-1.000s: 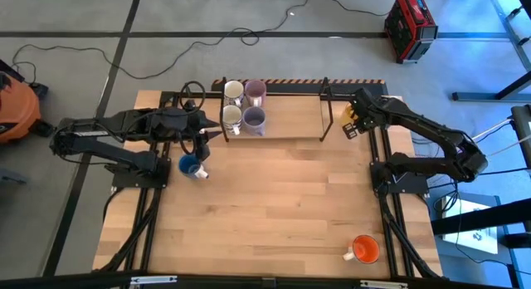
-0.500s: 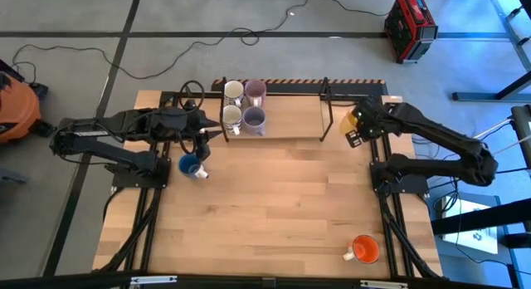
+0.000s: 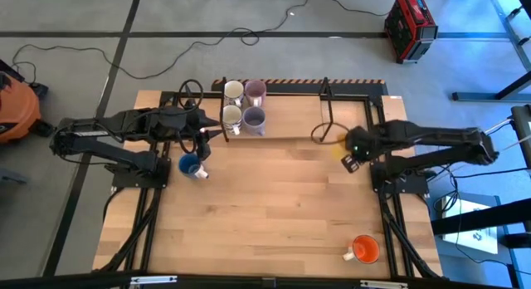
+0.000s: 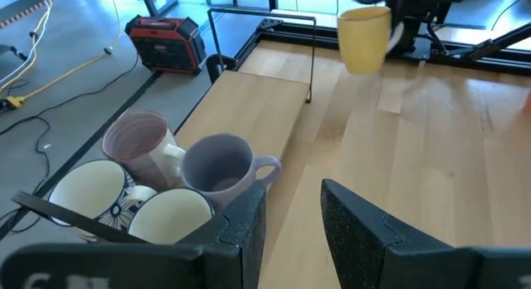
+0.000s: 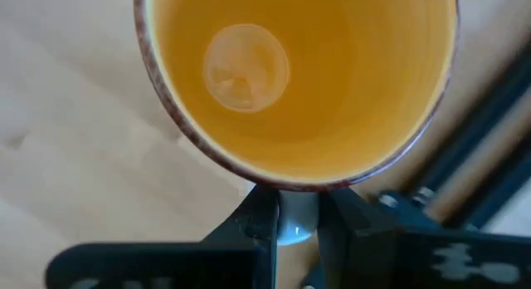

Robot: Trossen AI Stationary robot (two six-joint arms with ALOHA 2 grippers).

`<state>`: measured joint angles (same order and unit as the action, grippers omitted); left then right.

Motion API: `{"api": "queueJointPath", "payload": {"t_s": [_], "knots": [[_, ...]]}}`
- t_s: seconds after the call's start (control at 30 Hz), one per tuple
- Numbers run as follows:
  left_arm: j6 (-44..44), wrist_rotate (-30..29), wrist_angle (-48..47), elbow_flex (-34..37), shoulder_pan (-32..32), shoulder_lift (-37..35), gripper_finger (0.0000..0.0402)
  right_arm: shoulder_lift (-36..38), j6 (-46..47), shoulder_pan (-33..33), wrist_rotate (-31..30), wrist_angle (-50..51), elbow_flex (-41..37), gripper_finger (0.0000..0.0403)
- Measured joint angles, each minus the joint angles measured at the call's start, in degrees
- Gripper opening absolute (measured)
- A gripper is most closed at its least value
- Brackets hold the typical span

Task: Place coffee mugs
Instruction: Put the yellow mug on the shelf

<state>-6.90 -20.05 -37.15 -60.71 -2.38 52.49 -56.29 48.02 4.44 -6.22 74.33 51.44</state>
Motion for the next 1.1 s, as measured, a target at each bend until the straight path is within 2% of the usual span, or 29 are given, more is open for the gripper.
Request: {"api": "queueJointPath", "payload": {"t_s": [0.2, 0.43, 0.63, 0.87, 1.1], "knots": [[0.0, 0.0, 0.0, 0.0, 0.0, 0.0, 0.011, -4.3, 3.0, -11.5, -2.3, -8.9, 0.0, 0.0032], [-0.5, 0.0, 0.0, 0.0, 0.0, 0.0, 0.011, -13.2, 2.7, -18.0, -7.4, -20.8, 0.0, 0.0032], [-2.0, 0.0, 0.3, 0.0, 0.0, 0.0, 0.011, -21.3, 0.4, -17.9, -9.1, -28.1, 0.6, 0.0032], [-2.0, 0.0, 0.6, -0.1, 0.0, 0.0, 0.011, -30.4, -3.2, -15.8, -7.3, -27.2, 5.8, 0.0032], [-2.1, 0.0, 0.6, -0.1, 0.0, 0.0, 0.011, -35.8, -5.4, -13.0, -5.1, -23.0, 10.6, 0.0032]]}}
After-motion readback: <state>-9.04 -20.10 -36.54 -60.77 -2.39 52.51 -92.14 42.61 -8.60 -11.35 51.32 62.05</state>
